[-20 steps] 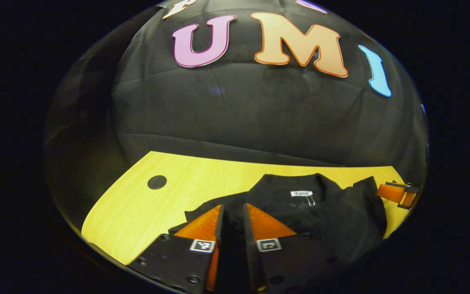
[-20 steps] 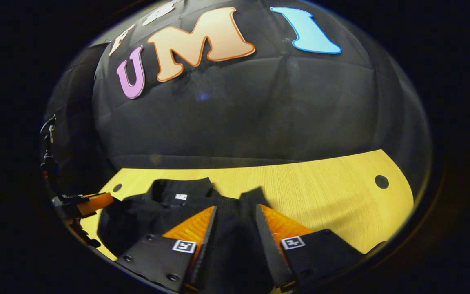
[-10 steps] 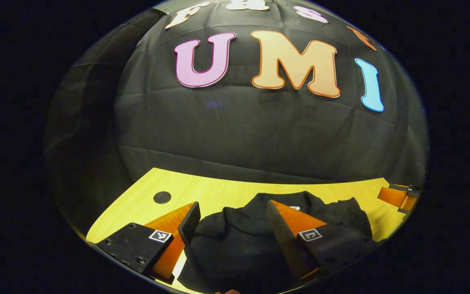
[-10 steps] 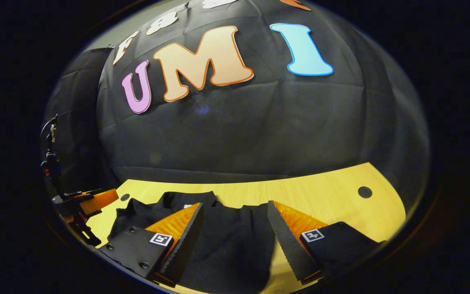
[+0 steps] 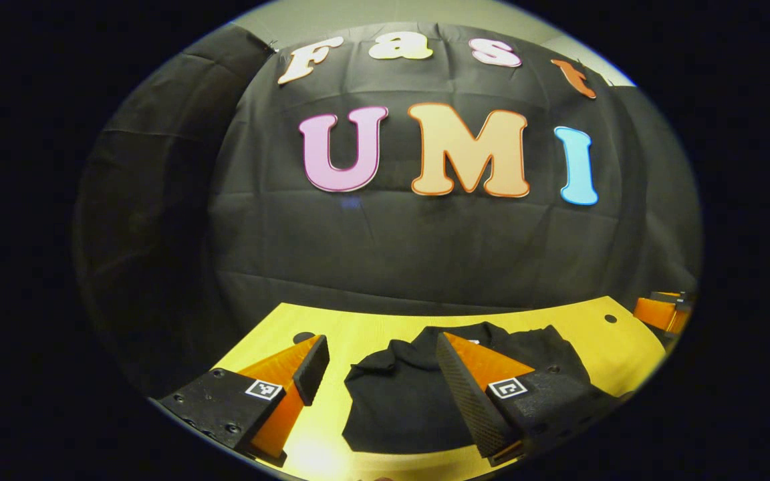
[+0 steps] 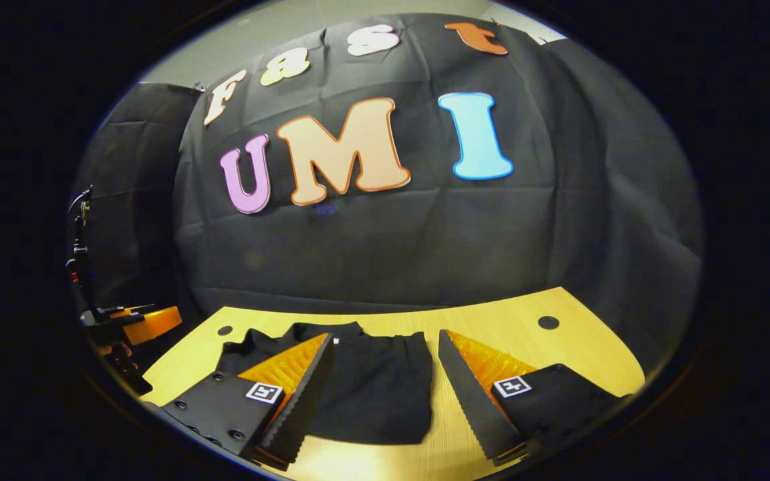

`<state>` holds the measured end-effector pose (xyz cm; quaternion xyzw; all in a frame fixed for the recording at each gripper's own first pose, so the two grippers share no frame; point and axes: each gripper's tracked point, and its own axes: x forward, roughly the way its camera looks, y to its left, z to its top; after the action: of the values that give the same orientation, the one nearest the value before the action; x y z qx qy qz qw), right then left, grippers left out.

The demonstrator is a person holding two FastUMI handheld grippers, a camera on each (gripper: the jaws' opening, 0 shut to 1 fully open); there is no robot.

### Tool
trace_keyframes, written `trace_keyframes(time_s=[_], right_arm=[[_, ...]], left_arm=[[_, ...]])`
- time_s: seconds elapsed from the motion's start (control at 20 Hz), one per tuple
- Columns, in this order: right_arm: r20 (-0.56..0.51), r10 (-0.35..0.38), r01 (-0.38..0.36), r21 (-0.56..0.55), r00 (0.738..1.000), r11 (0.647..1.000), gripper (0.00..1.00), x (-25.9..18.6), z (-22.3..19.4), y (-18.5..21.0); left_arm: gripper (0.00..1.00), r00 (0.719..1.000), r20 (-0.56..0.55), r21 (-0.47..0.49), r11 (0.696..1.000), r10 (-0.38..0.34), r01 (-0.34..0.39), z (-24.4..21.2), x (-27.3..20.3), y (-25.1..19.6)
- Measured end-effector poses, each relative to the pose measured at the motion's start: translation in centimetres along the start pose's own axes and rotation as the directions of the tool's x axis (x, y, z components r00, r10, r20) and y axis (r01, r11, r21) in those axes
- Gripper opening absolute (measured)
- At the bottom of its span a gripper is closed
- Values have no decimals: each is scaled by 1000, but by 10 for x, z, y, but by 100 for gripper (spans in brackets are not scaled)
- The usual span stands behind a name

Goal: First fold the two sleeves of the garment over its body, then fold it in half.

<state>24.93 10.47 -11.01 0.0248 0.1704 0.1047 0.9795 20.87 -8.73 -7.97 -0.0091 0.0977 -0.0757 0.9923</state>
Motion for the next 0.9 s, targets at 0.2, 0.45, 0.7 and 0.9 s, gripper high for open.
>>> trace_keyframes(time_s=[0.2,0.45,0.7,0.9], right_arm=[[58,-13,14,-19,998,1000,97,-67,-1,15],[97,-30,32,-22,995,999,94,-129,-23,33],[104,-29,31,-14,994,999,97,-167,-49,49],[101,-32,34,-12,994,999,97,-186,-60,53]], left_arm=[[94,998,28,-4,998,-65,65,0,-57,-8],[95,994,48,33,995,-97,95,-3,-114,-8],[95,995,39,30,996,-91,90,-17,-151,0],[95,995,9,17,995,-102,102,-33,-171,5]])
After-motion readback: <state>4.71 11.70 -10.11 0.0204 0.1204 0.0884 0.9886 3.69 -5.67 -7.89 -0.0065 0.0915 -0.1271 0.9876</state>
